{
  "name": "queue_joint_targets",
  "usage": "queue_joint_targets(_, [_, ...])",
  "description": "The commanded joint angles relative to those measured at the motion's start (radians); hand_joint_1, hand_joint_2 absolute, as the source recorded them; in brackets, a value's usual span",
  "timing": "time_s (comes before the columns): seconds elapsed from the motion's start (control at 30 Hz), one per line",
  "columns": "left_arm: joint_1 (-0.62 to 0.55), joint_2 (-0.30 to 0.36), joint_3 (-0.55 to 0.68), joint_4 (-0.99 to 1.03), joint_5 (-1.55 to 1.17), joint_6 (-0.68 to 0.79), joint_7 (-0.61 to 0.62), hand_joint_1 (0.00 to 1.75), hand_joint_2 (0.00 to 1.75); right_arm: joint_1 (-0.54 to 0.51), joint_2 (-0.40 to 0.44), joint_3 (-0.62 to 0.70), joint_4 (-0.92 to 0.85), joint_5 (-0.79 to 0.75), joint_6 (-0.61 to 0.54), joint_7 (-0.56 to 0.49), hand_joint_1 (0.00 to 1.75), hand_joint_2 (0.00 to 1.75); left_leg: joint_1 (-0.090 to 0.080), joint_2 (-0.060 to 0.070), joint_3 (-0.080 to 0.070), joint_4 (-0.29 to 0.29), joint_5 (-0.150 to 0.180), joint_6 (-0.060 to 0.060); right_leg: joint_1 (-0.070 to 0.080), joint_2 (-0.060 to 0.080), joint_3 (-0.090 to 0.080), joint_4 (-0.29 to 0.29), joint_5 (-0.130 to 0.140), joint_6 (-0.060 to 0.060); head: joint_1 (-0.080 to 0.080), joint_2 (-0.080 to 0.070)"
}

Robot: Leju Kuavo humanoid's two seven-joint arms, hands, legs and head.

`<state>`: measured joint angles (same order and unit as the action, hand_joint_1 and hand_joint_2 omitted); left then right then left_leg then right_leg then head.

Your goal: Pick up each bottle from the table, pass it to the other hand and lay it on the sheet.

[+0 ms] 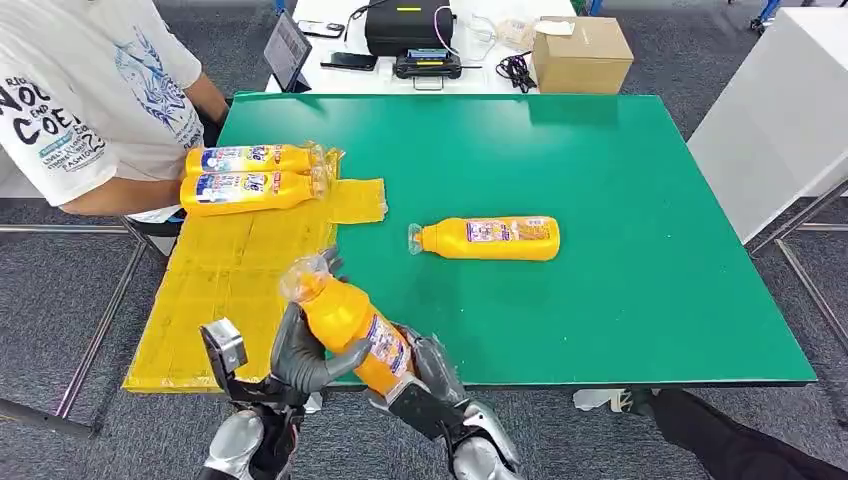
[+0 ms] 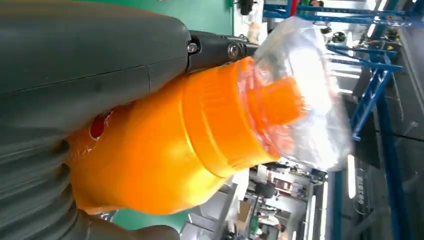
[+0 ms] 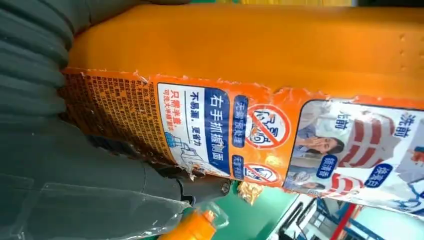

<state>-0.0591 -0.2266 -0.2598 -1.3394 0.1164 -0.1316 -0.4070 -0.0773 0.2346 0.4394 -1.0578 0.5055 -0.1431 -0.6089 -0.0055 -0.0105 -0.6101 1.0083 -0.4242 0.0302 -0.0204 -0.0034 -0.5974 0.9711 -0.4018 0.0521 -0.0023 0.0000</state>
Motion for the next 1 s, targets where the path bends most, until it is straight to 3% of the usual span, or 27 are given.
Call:
queue_joint_targets(0.03, [-0.036,0.017,-0.001,0.134,0.004,-0.021,0.029,0.0,1.75,-0.063,-0.009,0.064,0.108,0.014,-0.009,0.016,1.68,1.75,0.001,0.001,0.003,-0.001,-0.001,-0.001,0.001,0.001,0.003,-0.001,0.0,-0.001,0.0,0.0])
queue_joint_targets(0.13, [-0.043,0.031,-0.01,0.167,0.047,-0.089,0.081,0.0,1.75,-0.086,-0.007,0.109,0.156,0.051,0.006,0.032,1.73,1.75,0.0,0.002,0.003,-0.001,0.0,-0.001,0.001,0.001,0.002,-0.001,0.0,-0.001,0.0,0.0])
queue_joint_targets(0.17, [-0.048,0.033,-0.012,0.197,0.046,-0.1,0.061,0.14,1.75,-0.094,0.008,0.115,0.19,0.054,-0.014,0.022,1.75,1.75,0.001,0.003,0.006,-0.001,-0.002,-0.002,0.001,0.002,0.005,-0.001,-0.001,-0.002,0.0,0.0])
queue_joint_targets(0.2, [-0.048,0.033,-0.012,0.199,0.046,-0.101,0.059,1.13,1.75,-0.096,0.009,0.115,0.194,0.053,-0.016,0.02,1.73,1.75,0.001,0.002,0.004,-0.001,-0.001,-0.001,0.001,0.002,0.003,-0.001,0.0,-0.002,0.0,0.0])
queue_joint_targets(0.23, [-0.049,0.034,-0.013,0.202,0.044,-0.102,0.056,1.75,1.75,-0.099,0.01,0.117,0.198,0.052,-0.017,0.019,1.75,1.75,0.001,0.002,0.004,-0.001,-0.001,-0.001,0.001,0.002,0.003,-0.002,0.0,-0.002,0.0,0.0])
queue_joint_targets(0.8, [-0.044,0.038,0.006,0.164,0.105,-0.177,0.035,1.75,1.75,-0.111,0.002,0.115,0.195,0.027,-0.03,0.016,1.68,1.75,0.001,0.002,0.003,0.0,-0.001,-0.002,0.001,0.001,0.003,-0.001,-0.001,-0.002,0.0,0.0])
queue_joint_targets(0.83, [-0.044,0.038,0.012,0.155,0.11,-0.176,0.032,1.75,1.75,-0.11,0.001,0.108,0.183,0.024,-0.034,0.015,1.47,1.75,0.001,0.001,0.002,0.0,-0.001,-0.001,0.001,0.001,0.002,0.0,0.0,-0.002,0.0,0.0])
queue_joint_targets(0.87, [-0.045,0.038,0.018,0.143,0.11,-0.17,0.032,1.75,1.75,-0.104,0.003,0.096,0.16,0.024,-0.057,0.019,0.03,1.75,0.001,0.002,0.003,0.0,-0.001,-0.002,0.001,0.001,0.003,0.0,-0.001,-0.002,0.0,0.0])
queue_joint_targets(0.9, [-0.045,0.038,0.026,0.134,0.109,-0.16,0.03,1.75,1.75,-0.105,0.003,0.094,0.144,0.027,-0.064,0.024,0.0,1.75,0.001,0.002,0.002,0.0,-0.001,-0.002,0.001,0.001,0.002,0.0,0.0,-0.002,0.0,0.0])
queue_joint_targets(0.93, [-0.048,0.038,0.035,0.126,0.109,-0.15,0.029,1.75,1.75,-0.103,0.0,0.088,0.117,0.024,-0.069,0.027,0.0,0.0,0.0,0.001,0.002,0.0,-0.001,-0.001,0.001,0.001,0.001,0.0,0.0,-0.002,0.0,0.0])
queue_joint_targets(1.0, [-0.058,0.039,0.058,0.109,0.087,-0.1,0.021,1.75,1.75,-0.089,-0.006,0.071,0.034,0.006,-0.077,0.031,0.0,0.0,0.001,0.002,0.002,0.001,-0.001,-0.002,0.001,0.001,0.001,0.0,-0.001,-0.002,0.0,0.0])
